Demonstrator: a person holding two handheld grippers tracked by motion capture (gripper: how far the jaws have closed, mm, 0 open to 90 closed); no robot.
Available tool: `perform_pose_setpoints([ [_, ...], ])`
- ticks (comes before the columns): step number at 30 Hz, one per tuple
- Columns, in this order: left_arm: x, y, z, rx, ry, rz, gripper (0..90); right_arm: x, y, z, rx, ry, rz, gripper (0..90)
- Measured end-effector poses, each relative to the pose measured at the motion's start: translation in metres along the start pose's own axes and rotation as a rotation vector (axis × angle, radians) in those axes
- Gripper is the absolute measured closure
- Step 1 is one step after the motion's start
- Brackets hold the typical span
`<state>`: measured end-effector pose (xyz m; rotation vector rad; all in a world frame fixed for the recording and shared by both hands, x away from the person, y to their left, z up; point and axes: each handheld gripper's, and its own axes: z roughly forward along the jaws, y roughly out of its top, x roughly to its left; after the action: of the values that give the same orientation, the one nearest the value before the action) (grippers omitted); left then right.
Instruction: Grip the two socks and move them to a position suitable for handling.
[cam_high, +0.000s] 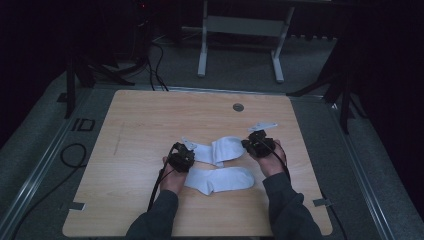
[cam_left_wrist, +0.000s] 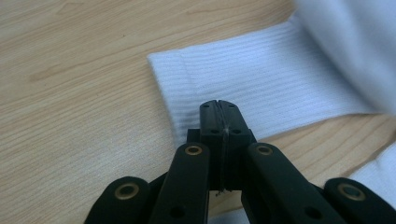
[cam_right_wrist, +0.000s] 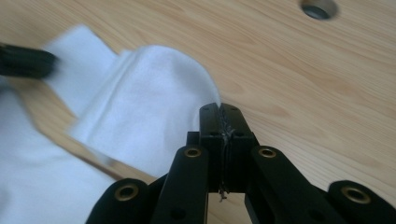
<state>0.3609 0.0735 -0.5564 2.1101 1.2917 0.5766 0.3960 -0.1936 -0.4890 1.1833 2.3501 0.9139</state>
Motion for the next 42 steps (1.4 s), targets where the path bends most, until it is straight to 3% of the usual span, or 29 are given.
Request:
perform_pose_setpoints([
  [5, 0.0, 0.0, 0.0, 0.002, -0.004, 0.002, 89.7, -0.018, -0.006, -0.006, 0.025, -0.054, -0.003, 88.6],
  [17, 0.001, 0.0, 0.0, 0.002, -0.01, 0.001, 89.6, -0.044, -0.023, -0.014, 0.06, -0.097, 0.038, 88.6],
  [26, -0.003, 0.0, 0.0, 0.001, 0.017, 0.034, 89.5, -0.043, -0.025, -0.006, 0.094, -0.167, 0.004, 88.4],
  [30, -0.001, -0.003, 0.0, -0.022, 0.001, 0.025, 88.4, -0.039, -0.023, -0.002, 0.086, -0.155, -0.001, 75.1],
  [32, 0.002, -0.003, -0.001, -0.031, -0.034, 0.003, 84.5, -0.036, -0.021, -0.003, 0.073, -0.157, -0.003, 70.1],
  [35, 0.003, -0.004, -0.001, -0.044, -0.059, -0.014, 80.1, -0.032, -0.015, -0.005, 0.055, -0.15, -0.017, 67.3],
  [42, 0.007, -0.002, -0.011, -0.101, -0.085, -0.049, 79.3, -0.022, -0.003, -0.005, 0.026, -0.101, -0.041, 64.8],
])
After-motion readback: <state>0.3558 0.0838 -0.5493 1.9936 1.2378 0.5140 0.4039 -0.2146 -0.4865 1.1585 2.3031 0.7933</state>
